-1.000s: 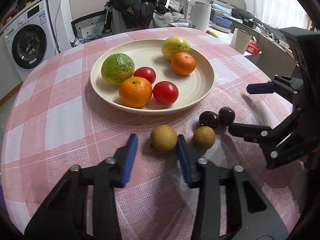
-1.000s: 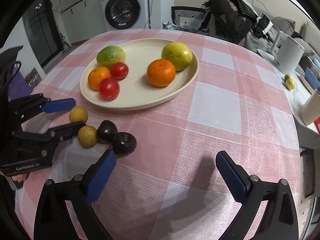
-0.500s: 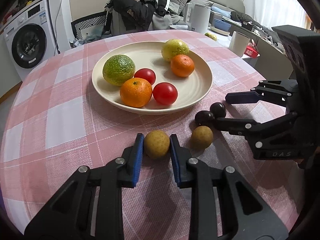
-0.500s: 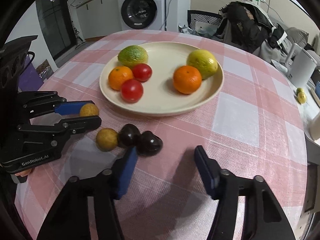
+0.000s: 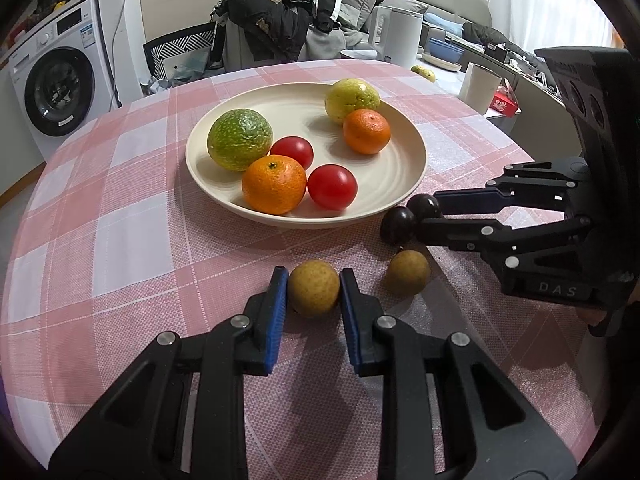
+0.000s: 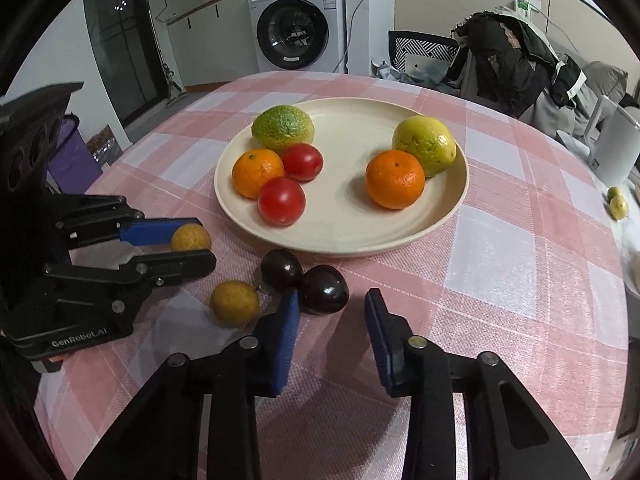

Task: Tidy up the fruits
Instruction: 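Grasp a dark plum with the right tool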

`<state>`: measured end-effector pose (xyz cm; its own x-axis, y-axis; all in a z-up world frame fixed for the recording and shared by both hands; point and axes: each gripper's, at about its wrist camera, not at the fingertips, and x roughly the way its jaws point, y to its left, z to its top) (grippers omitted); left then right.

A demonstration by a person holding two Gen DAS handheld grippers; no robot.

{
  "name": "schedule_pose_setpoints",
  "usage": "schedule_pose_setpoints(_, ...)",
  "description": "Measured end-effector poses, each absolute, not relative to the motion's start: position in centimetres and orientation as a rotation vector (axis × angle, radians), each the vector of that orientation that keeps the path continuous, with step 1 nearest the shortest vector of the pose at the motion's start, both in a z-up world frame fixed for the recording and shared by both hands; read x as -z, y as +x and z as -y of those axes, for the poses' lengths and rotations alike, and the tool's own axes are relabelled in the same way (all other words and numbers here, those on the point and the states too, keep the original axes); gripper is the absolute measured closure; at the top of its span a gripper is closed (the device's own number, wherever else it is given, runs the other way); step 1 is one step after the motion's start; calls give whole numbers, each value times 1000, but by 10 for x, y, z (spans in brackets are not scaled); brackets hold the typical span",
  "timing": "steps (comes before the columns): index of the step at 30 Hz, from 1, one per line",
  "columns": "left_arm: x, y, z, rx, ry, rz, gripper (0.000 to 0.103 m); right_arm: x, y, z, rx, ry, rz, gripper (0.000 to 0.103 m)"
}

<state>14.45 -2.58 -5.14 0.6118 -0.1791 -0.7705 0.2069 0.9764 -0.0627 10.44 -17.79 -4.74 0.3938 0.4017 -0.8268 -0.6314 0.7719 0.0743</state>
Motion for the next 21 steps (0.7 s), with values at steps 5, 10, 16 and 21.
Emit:
schedule_pose_setpoints(5, 51, 144, 25, 222, 34, -885, 80, 47, 103, 177, -672, -276, -955, 78)
schedule_pose_setpoints(10, 51, 144, 24, 222, 32, -881, 80, 47, 100, 180, -673, -272, -953, 79)
schedule_pose_setpoints(16, 46, 142, 21, 228, 18, -865, 80, 43, 96, 186, -671, -260, -938, 79)
schedule_pose_setpoints(21, 36, 137, 19, 232, 4, -823, 80, 38, 95, 193, -672, -246, -927, 79)
